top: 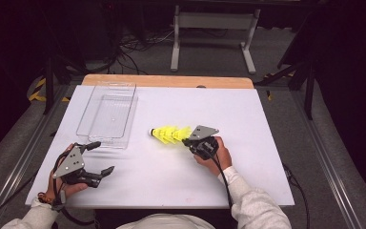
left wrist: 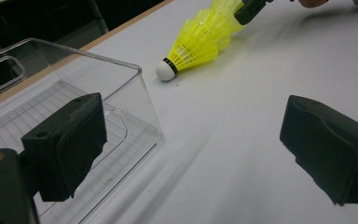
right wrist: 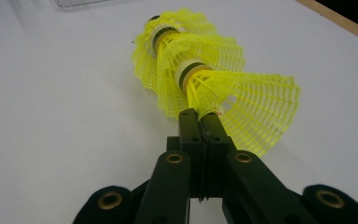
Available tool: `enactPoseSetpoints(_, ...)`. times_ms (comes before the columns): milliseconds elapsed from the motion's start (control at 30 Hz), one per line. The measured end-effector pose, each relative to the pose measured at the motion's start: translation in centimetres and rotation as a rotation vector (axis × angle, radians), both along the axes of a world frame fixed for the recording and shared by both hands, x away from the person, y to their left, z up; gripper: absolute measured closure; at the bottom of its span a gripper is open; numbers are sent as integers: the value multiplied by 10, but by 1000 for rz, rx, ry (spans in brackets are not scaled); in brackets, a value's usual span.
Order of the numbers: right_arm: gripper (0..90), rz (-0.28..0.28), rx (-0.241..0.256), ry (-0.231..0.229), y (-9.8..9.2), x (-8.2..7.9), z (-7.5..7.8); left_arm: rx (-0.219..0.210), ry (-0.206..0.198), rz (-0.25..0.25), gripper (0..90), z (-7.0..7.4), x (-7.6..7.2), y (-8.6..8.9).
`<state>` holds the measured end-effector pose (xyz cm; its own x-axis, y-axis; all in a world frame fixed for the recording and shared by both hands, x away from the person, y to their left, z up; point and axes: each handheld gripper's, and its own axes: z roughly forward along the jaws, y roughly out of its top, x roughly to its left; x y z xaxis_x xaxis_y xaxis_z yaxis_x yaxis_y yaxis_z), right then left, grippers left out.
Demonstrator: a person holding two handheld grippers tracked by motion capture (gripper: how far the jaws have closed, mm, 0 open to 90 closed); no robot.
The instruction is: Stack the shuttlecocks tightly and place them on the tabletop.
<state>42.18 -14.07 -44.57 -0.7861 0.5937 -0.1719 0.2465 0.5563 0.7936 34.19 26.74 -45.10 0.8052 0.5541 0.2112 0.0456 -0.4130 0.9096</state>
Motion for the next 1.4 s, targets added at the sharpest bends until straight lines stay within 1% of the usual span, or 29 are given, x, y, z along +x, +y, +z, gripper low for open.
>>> enactPoseSetpoints(100,900,10,-3,-9,3,1,1,0,-1,-1,81,0,0,0)
enactPoseSetpoints(267,900,19,-2,-5,7,4,-1,-1,-1,-3,82,0,0,1)
enactPoseSetpoints(367,894,34,12,0,10,7,-4,0,-1,-3,82,0,0,0)
enactPoseSetpoints(533,877,44,7,2,13,11,-7,-1,-1,-3,81,0,0,1)
enactPoseSetpoints(667,826,39,3,14,13,13,-10,2,-3,-5,82,0,0,0)
enactPoseSetpoints(700,814,41,3,16,13,13,-10,-5,1,-5,81,0,0,0)
enactPoseSetpoints(800,719,38,-6,26,13,13,-12,-5,1,-5,82,0,-1,0)
enactPoseSetpoints(833,719,38,-6,26,13,13,-12,0,-1,-5,82,0,-1,1)
enactPoseSetpoints(867,699,36,-8,25,13,13,-12,0,-2,-5,82,1,-1,1)
enactPoseSetpoints(900,649,33,-3,27,12,13,-11,3,-5,-5,82,1,-1,1)
enactPoseSetpoints(1033,615,27,10,28,8,11,-8,-2,-5,-5,81,1,-1,1)
enactPoseSetpoints(1100,614,25,17,25,5,10,-6,-4,-7,-4,81,1,-1,2)
enactPoseSetpoints(1233,605,29,22,9,2,6,-2,2,-6,-4,82,1,-1,1)
enactPoseSetpoints(1400,597,37,9,-10,0,1,3,1,-7,-3,82,1,-1,1)
